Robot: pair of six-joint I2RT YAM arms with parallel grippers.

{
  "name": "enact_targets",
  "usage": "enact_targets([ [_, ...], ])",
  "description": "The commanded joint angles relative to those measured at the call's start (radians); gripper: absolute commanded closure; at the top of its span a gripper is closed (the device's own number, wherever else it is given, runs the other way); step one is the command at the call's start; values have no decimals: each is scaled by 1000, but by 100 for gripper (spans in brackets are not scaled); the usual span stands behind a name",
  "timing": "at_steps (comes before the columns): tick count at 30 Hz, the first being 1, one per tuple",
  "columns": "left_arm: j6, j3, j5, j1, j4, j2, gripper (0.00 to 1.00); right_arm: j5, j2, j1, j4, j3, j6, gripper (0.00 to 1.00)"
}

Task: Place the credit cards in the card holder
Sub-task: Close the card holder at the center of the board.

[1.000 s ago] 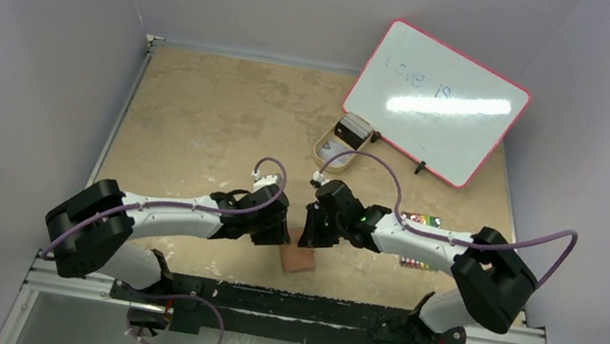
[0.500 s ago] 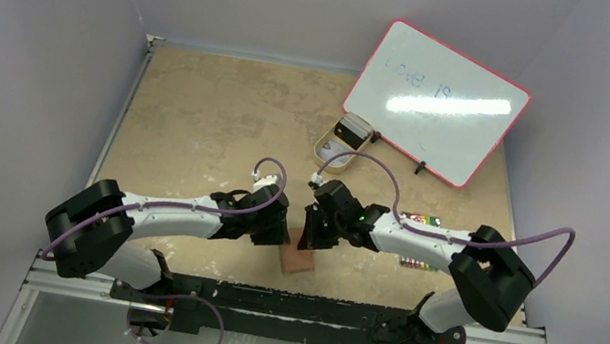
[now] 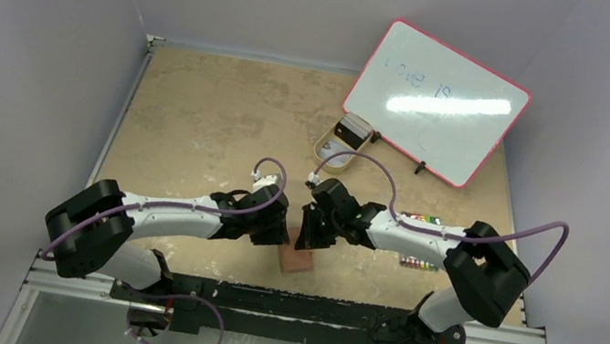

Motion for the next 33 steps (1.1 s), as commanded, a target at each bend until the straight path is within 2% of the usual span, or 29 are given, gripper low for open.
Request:
enact_targets([
  [1, -12, -5, -7, -5, 35, -35, 67, 14, 38, 9, -1, 10, -14, 100],
  [17, -16, -25, -8, -5, 41, -49, 66, -38, 125, -8, 47, -45, -4, 100],
  [23, -27, -20, -37, -5, 27, -82, 67, -61, 102, -11, 29, 2, -44, 99],
  [25, -29, -10, -71, -4, 0, -114, 67, -69, 76, -11, 15, 33, -50, 93],
  [28, -17, 28, -137, -3, -65, -170, 66, -31, 12, -10, -35, 103, -54, 77],
  [33, 20, 119, -265, -2, -181, -279, 60, 84, -115, -11, -81, 168, -55, 62],
])
